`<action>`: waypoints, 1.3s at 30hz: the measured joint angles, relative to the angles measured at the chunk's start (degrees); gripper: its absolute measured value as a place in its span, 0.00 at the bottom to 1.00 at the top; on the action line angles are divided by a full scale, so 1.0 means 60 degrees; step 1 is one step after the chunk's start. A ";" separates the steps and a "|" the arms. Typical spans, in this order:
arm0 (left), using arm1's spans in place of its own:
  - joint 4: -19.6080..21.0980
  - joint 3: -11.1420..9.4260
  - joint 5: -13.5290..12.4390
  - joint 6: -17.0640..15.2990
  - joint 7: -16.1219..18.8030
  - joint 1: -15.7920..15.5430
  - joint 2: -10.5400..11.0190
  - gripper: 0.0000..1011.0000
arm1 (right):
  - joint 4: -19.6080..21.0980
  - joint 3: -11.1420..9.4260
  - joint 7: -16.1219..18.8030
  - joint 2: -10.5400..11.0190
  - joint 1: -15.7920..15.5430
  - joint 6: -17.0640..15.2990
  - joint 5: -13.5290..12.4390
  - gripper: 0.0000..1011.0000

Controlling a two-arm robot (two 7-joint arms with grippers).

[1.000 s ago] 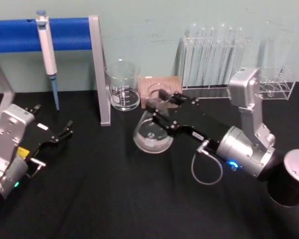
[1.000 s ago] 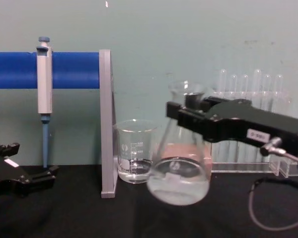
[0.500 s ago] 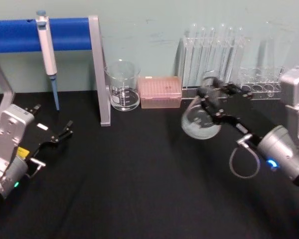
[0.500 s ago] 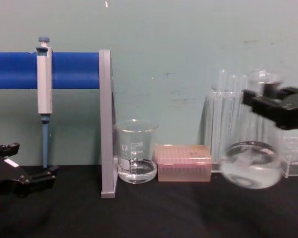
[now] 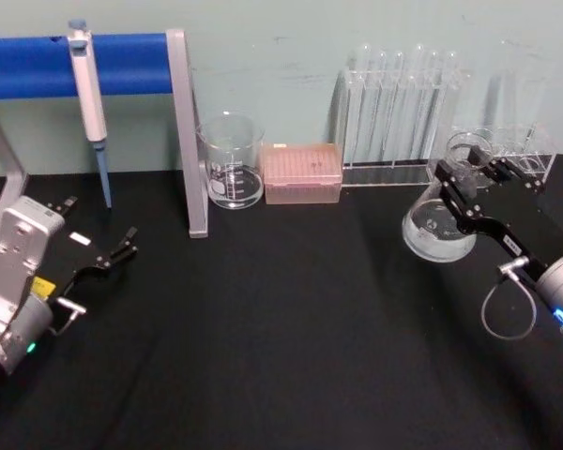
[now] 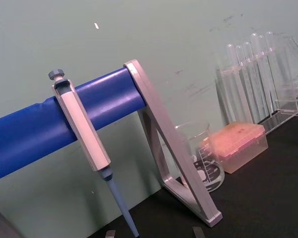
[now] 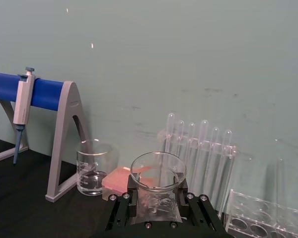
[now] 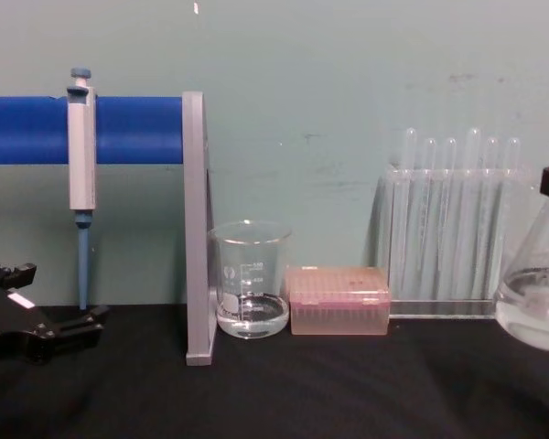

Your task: Grasp the erlenmeyer flask with one hand, shake it three times, then place it back.

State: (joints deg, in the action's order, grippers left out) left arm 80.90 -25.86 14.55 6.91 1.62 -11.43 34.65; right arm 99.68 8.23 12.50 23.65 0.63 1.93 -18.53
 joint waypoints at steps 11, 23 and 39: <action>0.0000 0.0000 0.0000 0.0000 0.0000 0.0000 0.0000 0.99 | -0.0154 0.0101 0.0531 -0.0226 0.0201 -0.0112 0.0084 0.44; 0.0000 0.0000 0.0000 0.0000 0.0001 0.0000 0.0000 0.99 | -0.0578 0.0903 0.1455 -0.0393 0.0828 -0.0208 -0.0120 0.44; 0.0000 0.0000 0.0000 0.0000 0.0000 0.0000 0.0000 0.99 | -0.1079 0.2043 0.2393 -0.0355 0.1551 -0.0241 -0.0635 0.44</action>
State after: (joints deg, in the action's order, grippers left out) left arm 80.90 -25.86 14.55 6.91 1.62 -11.43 34.64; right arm 93.20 20.49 26.86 21.52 9.93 0.49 -22.34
